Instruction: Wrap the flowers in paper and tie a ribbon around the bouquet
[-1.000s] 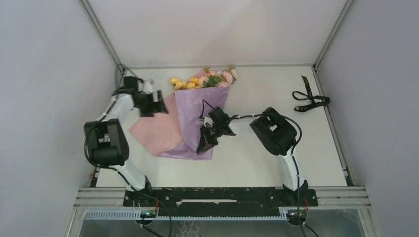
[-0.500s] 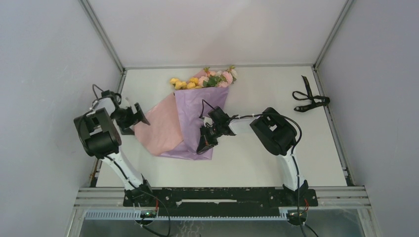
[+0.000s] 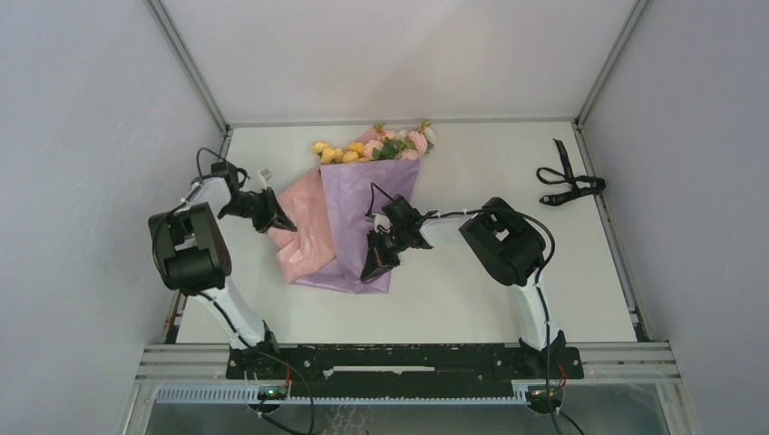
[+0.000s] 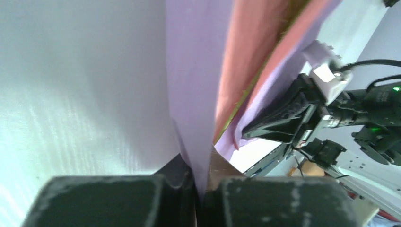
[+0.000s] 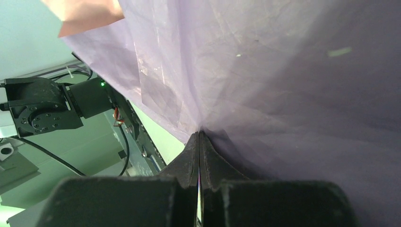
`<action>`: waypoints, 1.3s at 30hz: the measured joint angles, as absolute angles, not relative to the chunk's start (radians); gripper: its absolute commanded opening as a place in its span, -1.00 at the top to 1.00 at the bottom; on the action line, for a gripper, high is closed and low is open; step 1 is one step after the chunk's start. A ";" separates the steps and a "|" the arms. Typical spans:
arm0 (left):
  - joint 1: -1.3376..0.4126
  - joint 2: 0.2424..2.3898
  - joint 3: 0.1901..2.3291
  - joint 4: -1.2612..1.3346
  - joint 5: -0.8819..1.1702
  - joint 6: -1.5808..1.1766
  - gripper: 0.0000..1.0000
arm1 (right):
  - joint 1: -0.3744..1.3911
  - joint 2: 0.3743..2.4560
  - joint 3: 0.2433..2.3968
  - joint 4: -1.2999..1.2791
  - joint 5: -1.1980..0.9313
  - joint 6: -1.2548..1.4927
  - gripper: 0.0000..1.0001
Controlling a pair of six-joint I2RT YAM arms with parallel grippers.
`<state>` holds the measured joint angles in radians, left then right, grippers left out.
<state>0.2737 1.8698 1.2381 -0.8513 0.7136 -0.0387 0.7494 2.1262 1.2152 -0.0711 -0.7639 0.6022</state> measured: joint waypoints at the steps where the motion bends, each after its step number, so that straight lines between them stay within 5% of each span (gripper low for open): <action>1: 0.264 1.838 1.238 -0.852 0.715 -0.025 1.00 | 0.749 2.126 1.215 -0.071 -0.764 0.602 1.00; 18: -0.159 1.687 1.431 -0.895 0.858 -0.038 1.00 | 0.761 2.101 1.215 -0.086 -0.701 0.565 1.00; 34: -0.323 2.136 1.573 -0.581 0.612 -0.366 1.00 | 0.752 1.947 1.012 0.118 -0.542 0.666 1.00; 39: -0.375 2.160 1.581 -0.577 0.547 -0.346 1.00 | 0.719 1.877 0.970 0.133 -0.554 0.696 0.56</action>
<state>-0.3752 2.1605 1.5810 -0.5770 0.5472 -0.3458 0.7185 1.8767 0.9695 0.1329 -0.5537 0.6960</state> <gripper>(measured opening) 0.005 0.069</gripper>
